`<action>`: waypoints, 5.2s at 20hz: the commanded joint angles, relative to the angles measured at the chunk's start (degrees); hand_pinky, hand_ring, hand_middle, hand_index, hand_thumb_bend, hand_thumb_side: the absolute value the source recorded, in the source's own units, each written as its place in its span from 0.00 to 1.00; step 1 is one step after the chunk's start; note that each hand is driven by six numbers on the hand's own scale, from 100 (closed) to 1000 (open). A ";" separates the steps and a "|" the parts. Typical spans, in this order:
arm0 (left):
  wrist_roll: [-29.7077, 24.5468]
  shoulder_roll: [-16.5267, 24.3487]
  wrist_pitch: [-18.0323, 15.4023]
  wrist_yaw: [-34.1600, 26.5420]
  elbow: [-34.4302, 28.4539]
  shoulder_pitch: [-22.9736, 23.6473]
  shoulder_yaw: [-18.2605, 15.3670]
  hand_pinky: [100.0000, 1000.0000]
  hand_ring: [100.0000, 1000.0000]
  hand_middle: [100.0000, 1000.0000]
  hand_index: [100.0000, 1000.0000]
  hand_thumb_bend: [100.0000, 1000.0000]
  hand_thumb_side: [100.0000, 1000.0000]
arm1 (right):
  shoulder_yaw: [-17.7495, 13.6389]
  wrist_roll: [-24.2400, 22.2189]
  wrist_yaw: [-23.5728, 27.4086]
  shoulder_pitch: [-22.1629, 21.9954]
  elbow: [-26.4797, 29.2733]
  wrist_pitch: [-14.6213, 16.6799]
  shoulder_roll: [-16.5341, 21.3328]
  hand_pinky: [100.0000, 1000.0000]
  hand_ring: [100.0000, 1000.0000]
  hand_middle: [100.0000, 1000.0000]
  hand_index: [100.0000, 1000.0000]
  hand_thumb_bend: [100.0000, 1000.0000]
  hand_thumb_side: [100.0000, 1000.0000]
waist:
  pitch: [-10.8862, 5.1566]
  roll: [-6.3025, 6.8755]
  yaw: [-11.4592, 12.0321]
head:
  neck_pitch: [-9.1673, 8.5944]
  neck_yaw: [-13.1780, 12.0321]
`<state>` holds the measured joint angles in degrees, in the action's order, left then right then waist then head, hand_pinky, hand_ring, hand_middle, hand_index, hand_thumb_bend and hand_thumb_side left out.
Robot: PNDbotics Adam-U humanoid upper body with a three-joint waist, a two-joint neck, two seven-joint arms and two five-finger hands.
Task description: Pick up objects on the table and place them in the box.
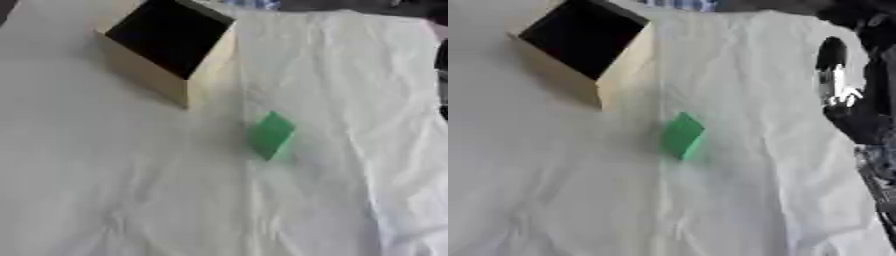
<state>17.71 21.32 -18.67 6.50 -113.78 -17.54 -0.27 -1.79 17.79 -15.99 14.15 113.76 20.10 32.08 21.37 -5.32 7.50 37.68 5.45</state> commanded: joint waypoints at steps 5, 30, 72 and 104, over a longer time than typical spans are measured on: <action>-0.22 1.08 -0.11 -0.24 -0.81 -0.15 -0.55 0.56 0.70 0.74 0.80 0.19 0.51 | -0.81 -0.11 0.31 0.60 0.83 -0.01 1.11 0.78 0.73 0.64 0.83 0.00 0.69 | -1.16 0.38 -0.10 | -0.02 0.06; -1.98 2.02 0.09 -1.22 -0.81 -0.59 0.90 0.55 0.70 0.74 0.80 0.19 0.51 | 13.00 -21.29 -5.46 4.95 0.83 -6.08 35.32 0.80 0.83 0.78 0.88 0.00 0.85 | -1.61 -0.70 1.81 | 0.15 1.21; -4.57 1.83 0.97 -2.88 -0.81 -0.07 2.76 0.55 0.70 0.74 0.79 0.17 0.53 | 31.23 -52.36 -8.83 29.30 0.83 -18.92 26.43 0.84 0.91 0.86 0.97 0.30 0.52 | -1.30 -1.74 3.66 | -0.50 6.85; -5.43 1.04 1.39 -3.76 -0.81 -0.90 3.48 0.54 0.69 0.74 0.79 0.16 0.54 | 36.05 -56.54 -15.86 31.52 -9.81 -13.77 15.22 0.83 0.88 0.83 0.97 0.28 0.46 | 0.35 -2.11 6.82 | -1.55 9.00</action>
<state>12.51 21.75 -17.25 2.98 -113.78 -17.82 3.11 34.67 -39.06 -31.18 45.27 104.54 5.83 46.65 22.78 -7.84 14.29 36.75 14.20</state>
